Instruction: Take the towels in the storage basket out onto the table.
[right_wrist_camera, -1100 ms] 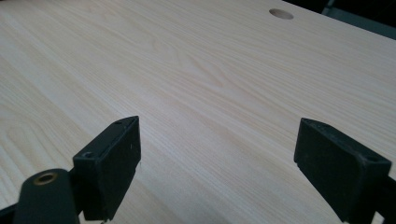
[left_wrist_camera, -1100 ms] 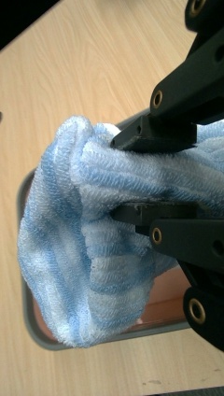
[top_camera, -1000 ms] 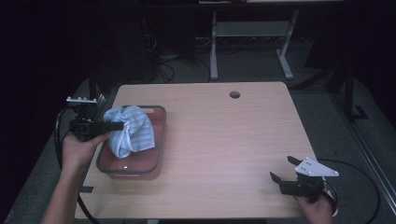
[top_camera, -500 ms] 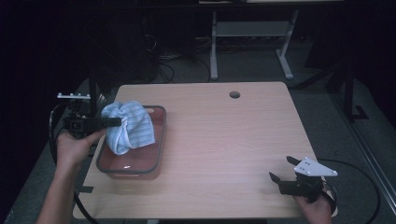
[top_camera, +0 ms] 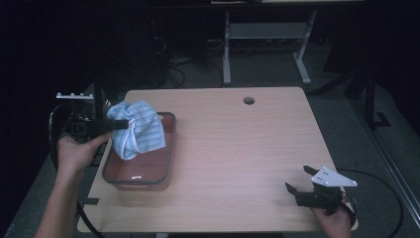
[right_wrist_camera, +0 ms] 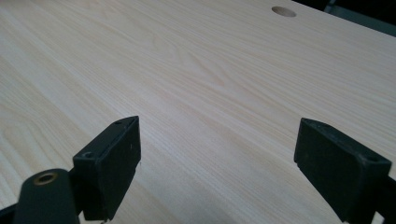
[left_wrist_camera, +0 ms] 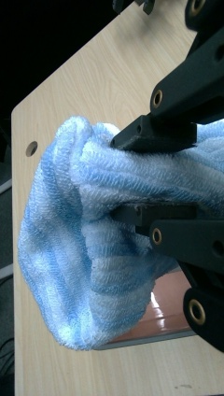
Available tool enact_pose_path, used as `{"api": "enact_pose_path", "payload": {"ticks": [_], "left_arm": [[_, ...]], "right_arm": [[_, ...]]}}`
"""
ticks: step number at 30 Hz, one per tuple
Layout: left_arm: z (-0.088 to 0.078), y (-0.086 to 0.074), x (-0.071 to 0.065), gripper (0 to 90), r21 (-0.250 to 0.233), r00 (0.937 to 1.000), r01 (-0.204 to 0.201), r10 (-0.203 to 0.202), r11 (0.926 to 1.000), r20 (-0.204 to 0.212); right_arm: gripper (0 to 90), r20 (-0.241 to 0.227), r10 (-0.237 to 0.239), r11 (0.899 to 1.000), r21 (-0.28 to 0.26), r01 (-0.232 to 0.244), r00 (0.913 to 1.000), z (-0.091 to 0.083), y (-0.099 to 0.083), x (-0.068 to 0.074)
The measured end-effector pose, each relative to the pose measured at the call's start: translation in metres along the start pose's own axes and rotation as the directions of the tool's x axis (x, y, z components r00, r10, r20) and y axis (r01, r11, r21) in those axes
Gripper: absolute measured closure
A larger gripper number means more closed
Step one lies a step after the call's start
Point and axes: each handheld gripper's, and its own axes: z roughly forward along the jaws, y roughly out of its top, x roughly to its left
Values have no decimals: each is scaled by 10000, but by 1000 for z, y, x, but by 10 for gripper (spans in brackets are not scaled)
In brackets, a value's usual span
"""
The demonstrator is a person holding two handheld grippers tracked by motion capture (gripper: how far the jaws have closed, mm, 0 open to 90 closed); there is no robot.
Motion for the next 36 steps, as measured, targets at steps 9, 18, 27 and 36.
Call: {"api": "enact_pose_path", "payload": {"ticks": [9,18,27,36], "left_arm": [[2,7,-10,686,-72,9997,-162,164,9998,196],[14,15,-21,684,122,9987,-339,334,9994,380],[28,22,-35,684,310,9962,-667,649,9973,575],[44,24,-47,683,550,9933,-913,869,9943,766]], "right_arm": [[142,2,49,10000,26,-49,10000,0,-1,0],[142,35,160,9999,11,-160,9999,-2,-2,-2],[142,33,111,9999,3,-111,9999,0,-2,-2],[142,63,62,10000,25,-62,10000,0,-2,-3]]}}
